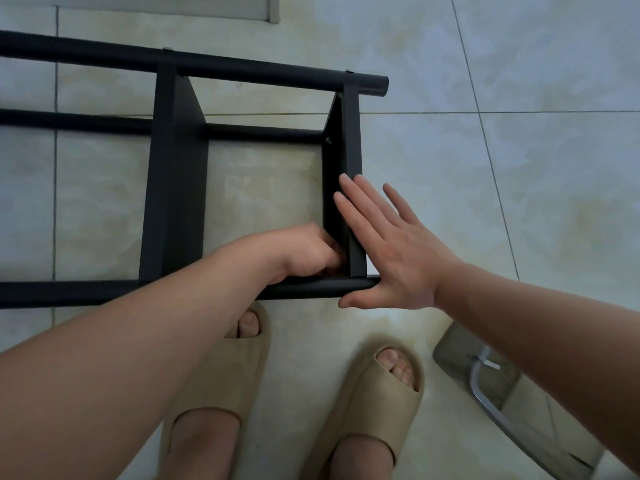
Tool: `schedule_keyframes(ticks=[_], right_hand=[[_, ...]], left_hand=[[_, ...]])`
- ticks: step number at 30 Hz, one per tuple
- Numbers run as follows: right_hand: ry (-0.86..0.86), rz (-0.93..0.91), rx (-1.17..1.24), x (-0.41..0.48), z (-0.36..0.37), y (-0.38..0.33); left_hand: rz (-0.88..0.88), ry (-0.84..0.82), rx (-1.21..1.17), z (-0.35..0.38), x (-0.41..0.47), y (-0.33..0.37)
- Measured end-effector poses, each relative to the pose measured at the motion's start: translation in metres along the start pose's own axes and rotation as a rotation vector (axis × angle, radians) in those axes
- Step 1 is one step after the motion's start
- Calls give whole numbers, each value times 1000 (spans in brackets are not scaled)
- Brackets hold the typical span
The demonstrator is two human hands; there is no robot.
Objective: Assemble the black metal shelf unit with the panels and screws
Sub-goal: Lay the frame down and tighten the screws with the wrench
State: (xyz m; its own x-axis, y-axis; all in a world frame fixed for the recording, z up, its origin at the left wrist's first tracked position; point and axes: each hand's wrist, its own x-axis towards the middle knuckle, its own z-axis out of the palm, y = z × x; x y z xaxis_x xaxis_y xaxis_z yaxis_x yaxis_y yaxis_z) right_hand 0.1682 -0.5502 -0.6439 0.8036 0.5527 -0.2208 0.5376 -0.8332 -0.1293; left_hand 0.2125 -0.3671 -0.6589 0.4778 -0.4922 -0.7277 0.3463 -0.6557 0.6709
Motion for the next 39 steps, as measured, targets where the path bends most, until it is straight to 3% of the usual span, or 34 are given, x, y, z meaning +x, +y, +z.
schedule_keyframes(ticks=[8,25,39], right_hand=[[-13,2,-35,0,-2,-1],[36,-15,-57,1,2,0],[52,-16,-55,0,3,0]], left_hand=[[-20,45,-59,-1,3,-4],[-79,-133,-384,-3,5,-5],[-171,-203,-430,-3,4,-6]])
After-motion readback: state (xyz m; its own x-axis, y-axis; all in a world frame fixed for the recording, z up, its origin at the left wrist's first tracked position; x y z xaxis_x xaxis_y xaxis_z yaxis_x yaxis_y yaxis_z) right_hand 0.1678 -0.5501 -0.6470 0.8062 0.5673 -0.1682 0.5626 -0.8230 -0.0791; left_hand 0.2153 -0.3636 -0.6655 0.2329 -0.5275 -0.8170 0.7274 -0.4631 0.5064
